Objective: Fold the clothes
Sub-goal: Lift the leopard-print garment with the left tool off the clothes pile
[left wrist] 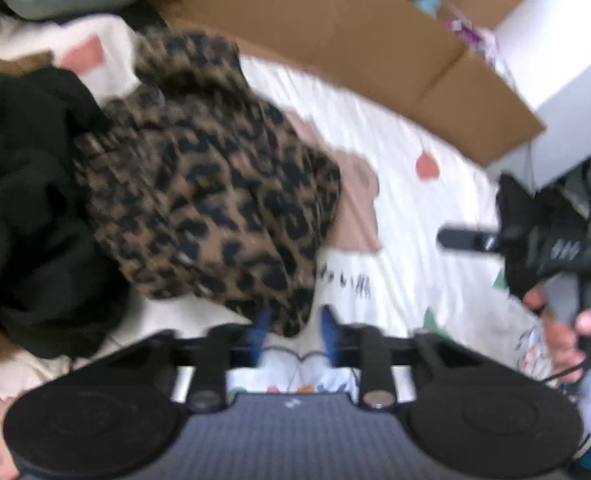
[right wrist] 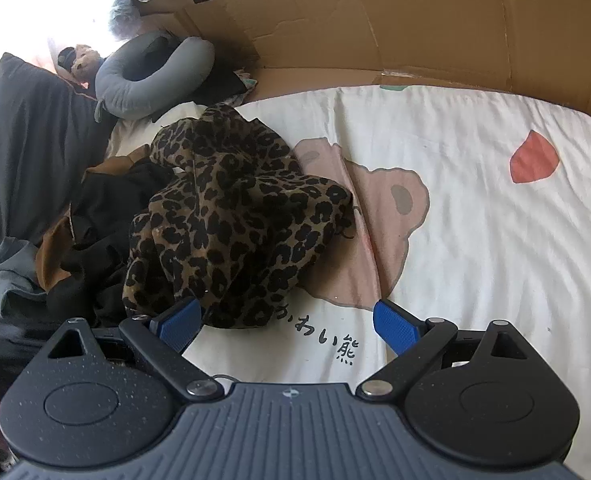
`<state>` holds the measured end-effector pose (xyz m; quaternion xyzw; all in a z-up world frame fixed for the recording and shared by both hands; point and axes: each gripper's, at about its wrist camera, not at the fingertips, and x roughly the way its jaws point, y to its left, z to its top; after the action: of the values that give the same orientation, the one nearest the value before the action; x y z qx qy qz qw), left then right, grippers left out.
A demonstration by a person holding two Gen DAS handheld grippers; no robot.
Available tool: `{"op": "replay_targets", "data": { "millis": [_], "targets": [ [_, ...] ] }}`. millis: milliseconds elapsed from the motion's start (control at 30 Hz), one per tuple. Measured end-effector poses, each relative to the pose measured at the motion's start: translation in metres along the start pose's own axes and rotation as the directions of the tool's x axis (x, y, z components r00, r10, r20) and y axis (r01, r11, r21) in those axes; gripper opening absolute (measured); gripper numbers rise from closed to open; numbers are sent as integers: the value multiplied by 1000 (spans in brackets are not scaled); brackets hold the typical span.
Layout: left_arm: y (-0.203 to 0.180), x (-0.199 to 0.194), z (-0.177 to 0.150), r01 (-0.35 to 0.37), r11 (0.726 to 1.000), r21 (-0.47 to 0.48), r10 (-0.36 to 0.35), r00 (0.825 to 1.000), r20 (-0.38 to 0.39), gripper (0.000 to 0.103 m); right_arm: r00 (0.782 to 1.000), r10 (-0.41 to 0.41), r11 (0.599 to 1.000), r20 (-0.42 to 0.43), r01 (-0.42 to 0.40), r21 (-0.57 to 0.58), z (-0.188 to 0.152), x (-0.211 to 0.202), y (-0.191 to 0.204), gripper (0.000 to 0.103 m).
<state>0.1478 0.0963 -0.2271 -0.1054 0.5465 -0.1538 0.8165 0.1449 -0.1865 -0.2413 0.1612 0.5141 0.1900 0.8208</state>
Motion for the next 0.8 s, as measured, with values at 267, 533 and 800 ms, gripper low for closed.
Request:
{"op": "replay_targets", "data": {
  "millis": [267, 533, 800],
  "targets": [
    [19, -9, 26, -16, 995, -101, 28, 993, 114, 61, 1000, 2, 1000, -11, -2, -12, -4, 2, 1, 96],
    [23, -2, 67, -30, 990, -139, 67, 961, 269, 78, 1000, -3, 1000, -18, 3, -10, -5, 3, -2, 96],
    [41, 39, 96, -47, 982, -183, 94, 961, 260, 80, 1000, -8, 1000, -22, 8, -5, -7, 4, -7, 96]
  ]
}}
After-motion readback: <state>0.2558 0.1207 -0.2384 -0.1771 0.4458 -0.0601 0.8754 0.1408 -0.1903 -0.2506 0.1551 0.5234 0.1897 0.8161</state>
